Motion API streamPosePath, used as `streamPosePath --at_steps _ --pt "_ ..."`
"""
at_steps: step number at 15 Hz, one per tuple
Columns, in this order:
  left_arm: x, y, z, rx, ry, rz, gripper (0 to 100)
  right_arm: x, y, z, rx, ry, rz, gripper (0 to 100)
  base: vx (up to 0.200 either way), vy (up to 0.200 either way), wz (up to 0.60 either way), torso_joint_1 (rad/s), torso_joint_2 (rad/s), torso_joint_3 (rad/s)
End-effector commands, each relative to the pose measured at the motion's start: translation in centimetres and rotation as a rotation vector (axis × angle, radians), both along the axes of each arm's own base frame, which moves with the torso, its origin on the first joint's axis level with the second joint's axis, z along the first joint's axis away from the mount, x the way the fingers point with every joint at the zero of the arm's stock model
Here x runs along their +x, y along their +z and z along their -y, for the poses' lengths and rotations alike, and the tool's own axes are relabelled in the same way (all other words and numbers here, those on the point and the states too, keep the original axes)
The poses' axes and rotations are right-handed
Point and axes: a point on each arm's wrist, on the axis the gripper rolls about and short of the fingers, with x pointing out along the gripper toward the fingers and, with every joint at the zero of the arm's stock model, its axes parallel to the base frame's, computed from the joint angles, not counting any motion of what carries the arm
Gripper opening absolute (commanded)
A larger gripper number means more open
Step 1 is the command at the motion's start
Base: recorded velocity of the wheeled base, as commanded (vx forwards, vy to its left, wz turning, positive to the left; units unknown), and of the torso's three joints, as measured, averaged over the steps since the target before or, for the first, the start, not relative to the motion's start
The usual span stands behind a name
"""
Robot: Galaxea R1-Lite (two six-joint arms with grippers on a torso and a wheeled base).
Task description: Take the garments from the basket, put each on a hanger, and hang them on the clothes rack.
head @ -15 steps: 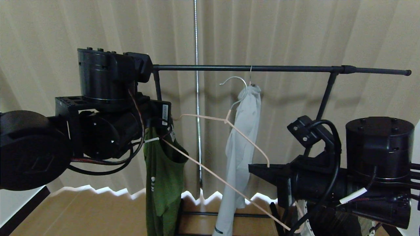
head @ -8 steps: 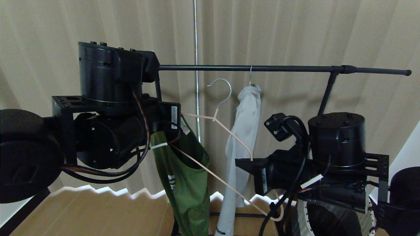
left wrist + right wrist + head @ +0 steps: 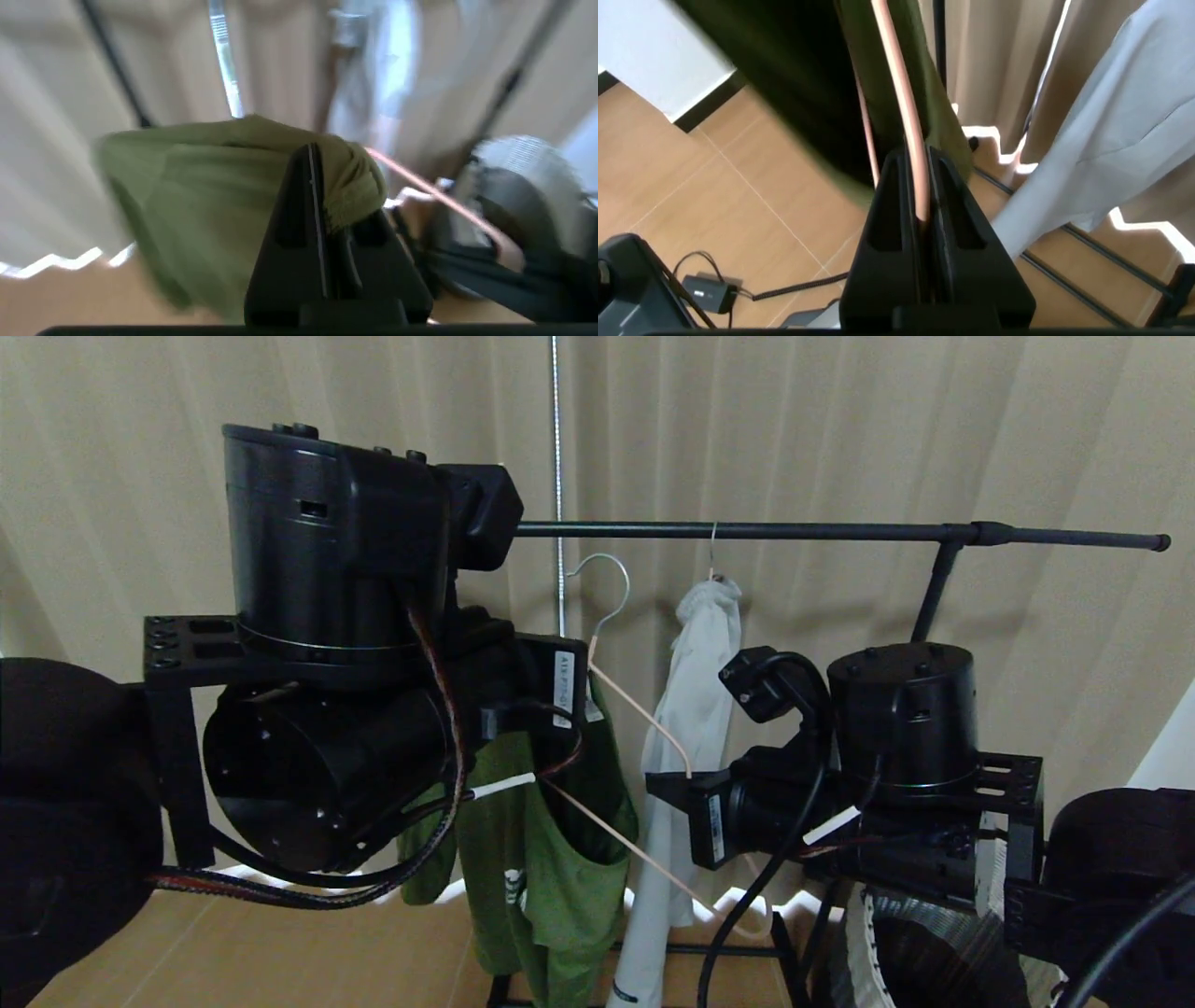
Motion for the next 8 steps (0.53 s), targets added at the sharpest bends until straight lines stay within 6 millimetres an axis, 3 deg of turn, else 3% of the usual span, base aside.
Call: streamPosePath --at_steps 1,8 --pt "-0.6 0.2 -0.1 -0.01 -0.052 -0.005 0 0.0 0.1 0.0 0.004 0.001 0.004 0 0.0 0.0 0.0 0.0 0.0 0.0" --pt "-3.5 -0.6 -3.5 0.046 -0.226 -0.127 0 -2.5 2.6 2.3 0.038 0.006 0.073 0 0.0 0.0 0.0 0.0 0.0 0.0"
